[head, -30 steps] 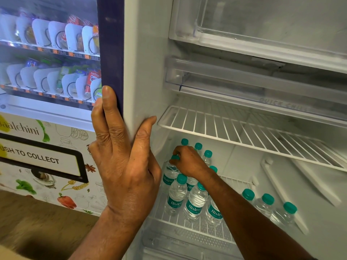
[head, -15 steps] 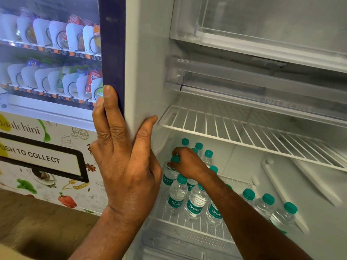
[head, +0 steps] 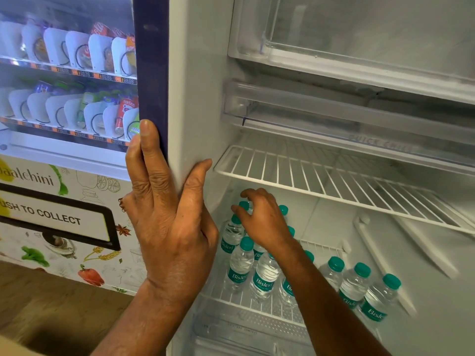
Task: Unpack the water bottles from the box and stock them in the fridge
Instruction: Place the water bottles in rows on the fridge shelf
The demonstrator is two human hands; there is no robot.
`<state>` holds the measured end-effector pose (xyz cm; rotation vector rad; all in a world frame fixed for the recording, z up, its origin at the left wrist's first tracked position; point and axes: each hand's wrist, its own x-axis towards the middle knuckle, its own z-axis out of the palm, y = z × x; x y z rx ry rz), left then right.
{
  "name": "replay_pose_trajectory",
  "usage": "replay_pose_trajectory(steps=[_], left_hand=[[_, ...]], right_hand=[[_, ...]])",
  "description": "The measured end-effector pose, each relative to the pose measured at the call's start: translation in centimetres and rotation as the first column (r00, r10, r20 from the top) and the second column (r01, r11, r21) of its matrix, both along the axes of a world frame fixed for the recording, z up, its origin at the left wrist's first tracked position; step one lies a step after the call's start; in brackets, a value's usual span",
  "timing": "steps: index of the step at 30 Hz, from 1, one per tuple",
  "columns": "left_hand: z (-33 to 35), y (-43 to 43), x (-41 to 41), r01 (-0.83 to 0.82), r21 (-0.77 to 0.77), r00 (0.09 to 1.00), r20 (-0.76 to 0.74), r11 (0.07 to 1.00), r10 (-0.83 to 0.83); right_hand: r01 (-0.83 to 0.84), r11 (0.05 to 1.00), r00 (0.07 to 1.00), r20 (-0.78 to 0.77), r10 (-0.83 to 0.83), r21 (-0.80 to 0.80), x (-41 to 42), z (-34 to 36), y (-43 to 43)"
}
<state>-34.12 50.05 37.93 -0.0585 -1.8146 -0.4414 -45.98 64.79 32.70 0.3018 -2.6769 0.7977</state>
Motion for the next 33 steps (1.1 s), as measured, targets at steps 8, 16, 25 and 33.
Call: replay_pose_trajectory(steps=[8,16,25,33], left_hand=[[0.0,0.0,0.3,0.006,-0.013,1.000,0.024,1.000,-0.005],[-0.6,0.2,1.4,0.113,0.031,0.992,0.049,0.993,-0.115],[-7.4,-1.1,8.6,0.206,0.058,0.952,0.219,0.977,-0.214],[-15.6,-5.3,17.2,0.184,0.080,0.889,0.413,0.980,-0.201]], right_hand=[[-0.023,0.987,0.990,-0.139,0.001,-0.161,9.6,-1.9,-2.0],[0.004,0.976,0.966,-0.251,-0.060,-0.216,16.4,-3.1,-2.1],[-0.041,0.982,0.970,-0.244,-0.006,-0.185,22.0,-3.9,-3.0],[-0.106,0.977,0.977,-0.200,0.068,-0.185,27.4,-7.9,-5.1]])
